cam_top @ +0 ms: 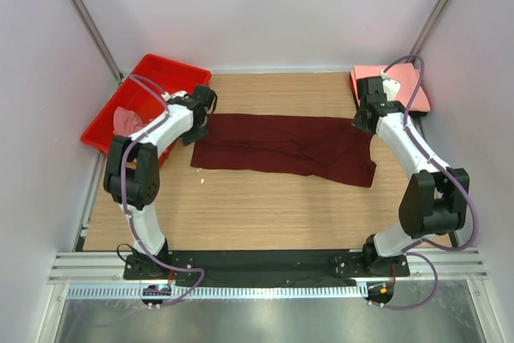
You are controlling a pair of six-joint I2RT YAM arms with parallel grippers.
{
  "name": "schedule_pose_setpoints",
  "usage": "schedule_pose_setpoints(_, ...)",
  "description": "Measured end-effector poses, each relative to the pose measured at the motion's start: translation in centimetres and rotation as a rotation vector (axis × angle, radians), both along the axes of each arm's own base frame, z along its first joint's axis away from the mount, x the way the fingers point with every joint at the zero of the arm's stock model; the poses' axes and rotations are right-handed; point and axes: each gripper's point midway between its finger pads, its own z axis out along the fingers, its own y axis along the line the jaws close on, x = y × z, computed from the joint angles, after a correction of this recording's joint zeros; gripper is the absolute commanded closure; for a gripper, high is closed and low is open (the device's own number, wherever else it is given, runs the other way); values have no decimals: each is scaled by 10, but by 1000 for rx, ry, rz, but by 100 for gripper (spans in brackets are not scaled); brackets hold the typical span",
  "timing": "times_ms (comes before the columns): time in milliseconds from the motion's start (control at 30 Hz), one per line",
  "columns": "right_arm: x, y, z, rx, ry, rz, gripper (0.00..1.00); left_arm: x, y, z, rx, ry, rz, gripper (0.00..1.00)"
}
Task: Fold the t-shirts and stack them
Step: Fold the tshirt
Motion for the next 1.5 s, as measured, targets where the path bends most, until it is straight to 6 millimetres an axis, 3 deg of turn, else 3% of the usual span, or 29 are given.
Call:
schedule_pose_setpoints(267,10,-4,-14,14,39,-8,99,-25,-7,39,-72,-90,-82,59)
schedule_pose_setpoints(367,18,-6,-17,27,50,-15,94,-26,-13,35,-88,-90,-104,59)
schedule_pose_setpoints(500,30,-15,-29,64,77,-40,90,-42,-12,14,-81,-32,-121,59)
schedule_pose_setpoints(733,44,-24,-57,193,149,-82,49,-69,-7,-13,-65,58,-128,58)
schedule_pose_setpoints(867,40,-11,-45,259,117,-82,44,-71,-13,-17,-93,56,-142,58)
schedule_pose_setpoints(1067,11,18,-33,393,65,-93,44,-74,-26,-23,-170,22,-170,59)
schedule_pose_setpoints(1333,-26,65,-83,538,137,-141,45,-68,-33,-29,-194,14,-181,59)
schedule_pose_setpoints(1500,-23,87,-85,578,112,-143,45,-67,-36,-29,-197,10,-189,59)
